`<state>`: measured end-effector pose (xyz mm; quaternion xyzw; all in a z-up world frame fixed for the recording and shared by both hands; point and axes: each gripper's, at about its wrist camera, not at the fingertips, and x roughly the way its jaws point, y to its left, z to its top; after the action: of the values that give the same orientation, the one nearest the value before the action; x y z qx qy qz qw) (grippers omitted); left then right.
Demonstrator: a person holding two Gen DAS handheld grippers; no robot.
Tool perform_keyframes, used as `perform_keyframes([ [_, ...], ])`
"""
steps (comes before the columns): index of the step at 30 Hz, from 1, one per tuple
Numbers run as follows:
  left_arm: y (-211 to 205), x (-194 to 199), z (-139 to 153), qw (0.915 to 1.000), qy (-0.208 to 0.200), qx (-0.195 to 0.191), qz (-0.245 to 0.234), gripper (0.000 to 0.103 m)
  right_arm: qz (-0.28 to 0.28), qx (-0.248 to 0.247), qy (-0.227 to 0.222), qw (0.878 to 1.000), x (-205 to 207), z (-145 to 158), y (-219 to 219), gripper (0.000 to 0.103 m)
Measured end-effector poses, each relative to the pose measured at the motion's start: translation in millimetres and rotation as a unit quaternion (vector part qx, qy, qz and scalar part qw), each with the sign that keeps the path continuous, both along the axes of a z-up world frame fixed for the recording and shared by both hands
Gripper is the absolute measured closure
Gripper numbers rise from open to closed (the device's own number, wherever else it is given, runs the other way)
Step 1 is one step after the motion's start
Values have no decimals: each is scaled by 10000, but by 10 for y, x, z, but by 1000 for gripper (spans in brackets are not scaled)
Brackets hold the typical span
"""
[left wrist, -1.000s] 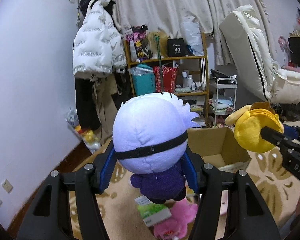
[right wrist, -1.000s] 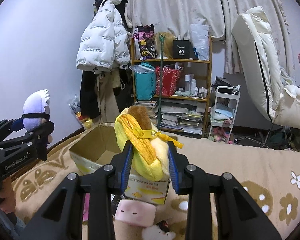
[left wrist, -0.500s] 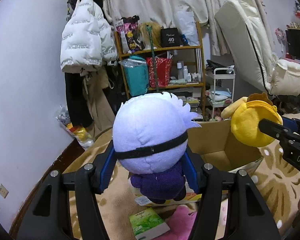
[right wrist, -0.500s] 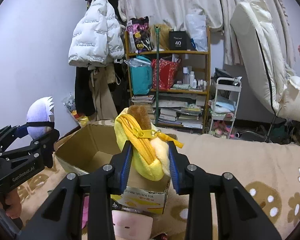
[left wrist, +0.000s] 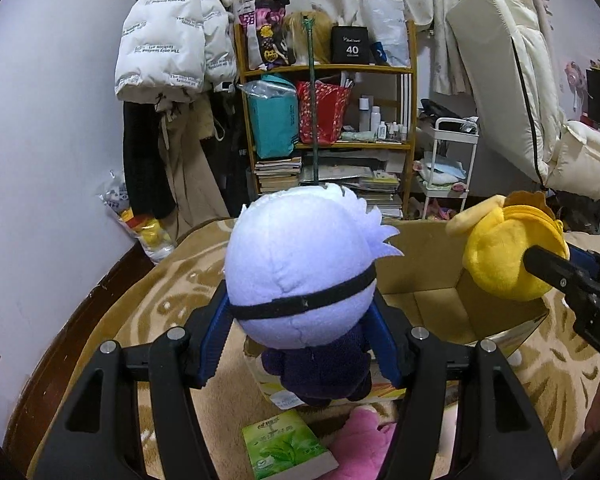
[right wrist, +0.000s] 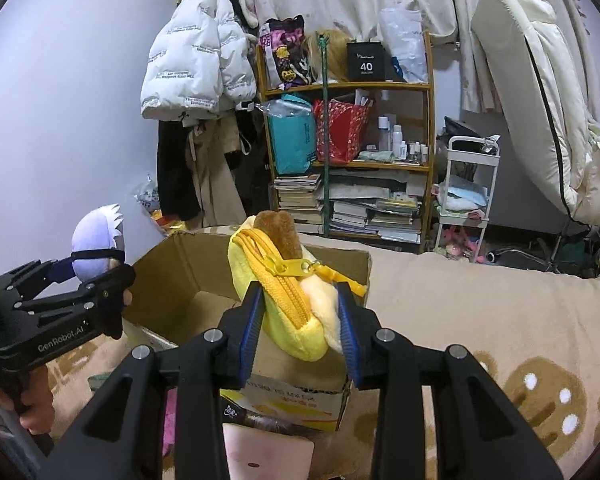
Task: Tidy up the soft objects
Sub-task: 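Open the left tool over the box while the right tool drops the yellow plush inside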
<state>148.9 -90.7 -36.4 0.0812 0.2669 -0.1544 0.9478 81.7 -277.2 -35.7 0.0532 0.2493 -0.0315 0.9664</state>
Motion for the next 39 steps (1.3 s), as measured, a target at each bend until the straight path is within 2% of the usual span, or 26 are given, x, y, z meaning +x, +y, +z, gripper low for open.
perform_keyframes([
  [4,-3,9,-29,10000,48,17,-24,40,92,47,106,9999,27,-44,2,63],
  [8,-12,-1,-32,10000,62,19,-43,35,136,30,166,9998,26,-62,18,62],
  [10,-20,0,-28,9999,87,32,-56,27,142,36,147,9998,31,-58,15,59],
  [11,-22,-6,-24,10000,67,51,-33,18,131,25,132,9998,24,-57,22,59],
  [16,-42,-63,11,9998,-93,182,-65,14,47,-43,-14,10000,-11,-16,32,59],
  [18,-30,-61,17,9998,-41,178,-41,8,4,-69,-44,10000,-35,0,40,58],
  [27,23,-125,60,9992,120,376,57,6,-177,-1,-41,9998,-135,51,12,27],
  [30,54,-227,95,9989,38,447,117,2,-241,-65,-23,9997,-181,65,6,23],
  [33,103,-316,127,9988,121,437,173,2,-338,31,94,9994,-216,57,-20,13],
  [39,232,-499,198,9987,193,355,305,1,-479,174,241,9984,-322,91,-56,1],
])
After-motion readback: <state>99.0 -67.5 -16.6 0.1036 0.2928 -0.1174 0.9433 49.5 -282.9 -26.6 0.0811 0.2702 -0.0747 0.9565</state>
